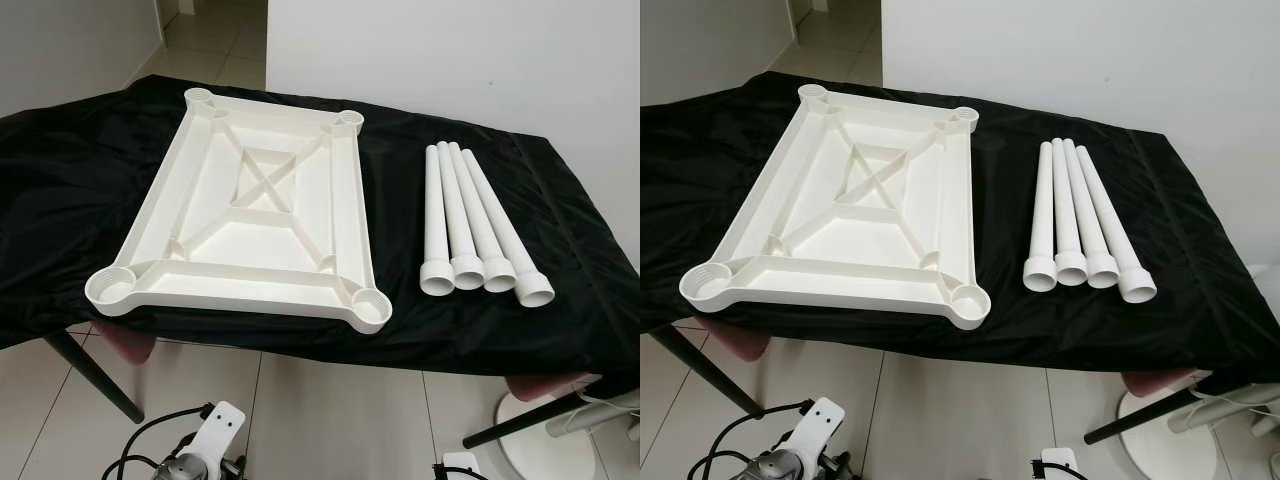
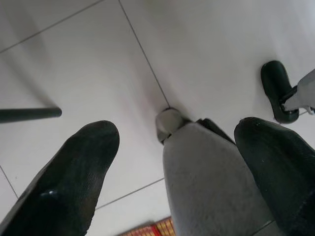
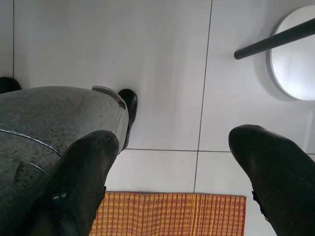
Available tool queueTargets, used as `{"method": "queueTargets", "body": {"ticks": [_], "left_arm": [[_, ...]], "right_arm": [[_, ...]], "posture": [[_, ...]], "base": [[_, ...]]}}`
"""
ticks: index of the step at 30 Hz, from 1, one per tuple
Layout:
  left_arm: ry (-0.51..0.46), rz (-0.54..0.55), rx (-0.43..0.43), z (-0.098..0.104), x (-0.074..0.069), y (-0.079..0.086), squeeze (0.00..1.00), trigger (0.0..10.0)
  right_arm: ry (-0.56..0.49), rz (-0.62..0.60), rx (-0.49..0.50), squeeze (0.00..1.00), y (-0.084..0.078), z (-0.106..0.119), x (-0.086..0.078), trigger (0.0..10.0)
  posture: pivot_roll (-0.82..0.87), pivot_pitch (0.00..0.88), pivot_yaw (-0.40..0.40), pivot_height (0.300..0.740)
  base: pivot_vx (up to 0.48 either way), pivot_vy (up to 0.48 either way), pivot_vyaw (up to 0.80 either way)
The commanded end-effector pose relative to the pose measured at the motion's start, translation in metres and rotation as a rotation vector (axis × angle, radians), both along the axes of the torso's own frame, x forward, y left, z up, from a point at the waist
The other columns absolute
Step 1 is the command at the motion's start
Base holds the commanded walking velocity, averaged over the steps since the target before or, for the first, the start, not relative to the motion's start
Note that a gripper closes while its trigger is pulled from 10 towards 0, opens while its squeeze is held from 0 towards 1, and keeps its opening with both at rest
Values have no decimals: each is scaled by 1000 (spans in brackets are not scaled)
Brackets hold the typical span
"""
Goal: Building children table
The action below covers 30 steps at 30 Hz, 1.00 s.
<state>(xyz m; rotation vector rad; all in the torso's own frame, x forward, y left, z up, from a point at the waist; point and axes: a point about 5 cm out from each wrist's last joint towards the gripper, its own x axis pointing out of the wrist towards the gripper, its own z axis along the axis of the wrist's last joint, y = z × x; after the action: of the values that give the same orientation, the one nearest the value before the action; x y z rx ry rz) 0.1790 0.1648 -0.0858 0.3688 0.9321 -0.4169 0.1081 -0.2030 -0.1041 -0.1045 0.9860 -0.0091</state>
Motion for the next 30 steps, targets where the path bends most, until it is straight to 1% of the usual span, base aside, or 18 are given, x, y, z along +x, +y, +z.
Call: {"method": "queueTargets", "body": {"ticks": [1, 7, 9, 12, 24, 26, 28, 30], "left_arm": [[5, -24, -3, -1, -2, -4, 0, 10000], [1, -25, -7, 0, -1, -4, 0, 10000], [-10, -36, 8, 0, 0, -3, 0, 10000], [-11, -2, -4, 1, 1, -2, 0, 10000], [-28, -15, -12, 3, 7, -6, 0, 10000], [-33, -24, -13, 4, 8, -8, 0, 10000], [-49, -83, -49, 7, 14, -17, 0, 10000], [-49, -83, -49, 7, 14, -17, 0, 10000]], "right_arm": [[15, 17, 35, 0, 7, -2, -2, 10000], [24, 16, 34, 0, 6, -3, -7, 10000], [27, 15, 32, 0, 4, -3, -8, 10000], [29, 14, 32, 0, 4, -3, -8, 10000], [31, 13, 31, 0, 4, -3, -8, 10000], [30, 14, 29, 0, 4, -3, -8, 10000], [15, 27, 23, 0, 4, -2, -5, 10000], [15, 27, 23, 0, 4, -2, -5, 10000]], "posture": [[87, 0, -68, 740], [87, 0, -68, 740], [87, 0, -69, 740], [85, 0, -69, 740], [82, 0, -69, 740], [82, 0, -69, 740], [80, 0, -68, 740], [80, 0, -68, 740]], "base": [[0, -375, 0], [0, -480, 0], [0, -319, 0], [0, 0, 0], [0, 0, 0], [0, 0, 0], [0, 0, 0], [0, 0, 0]]}}
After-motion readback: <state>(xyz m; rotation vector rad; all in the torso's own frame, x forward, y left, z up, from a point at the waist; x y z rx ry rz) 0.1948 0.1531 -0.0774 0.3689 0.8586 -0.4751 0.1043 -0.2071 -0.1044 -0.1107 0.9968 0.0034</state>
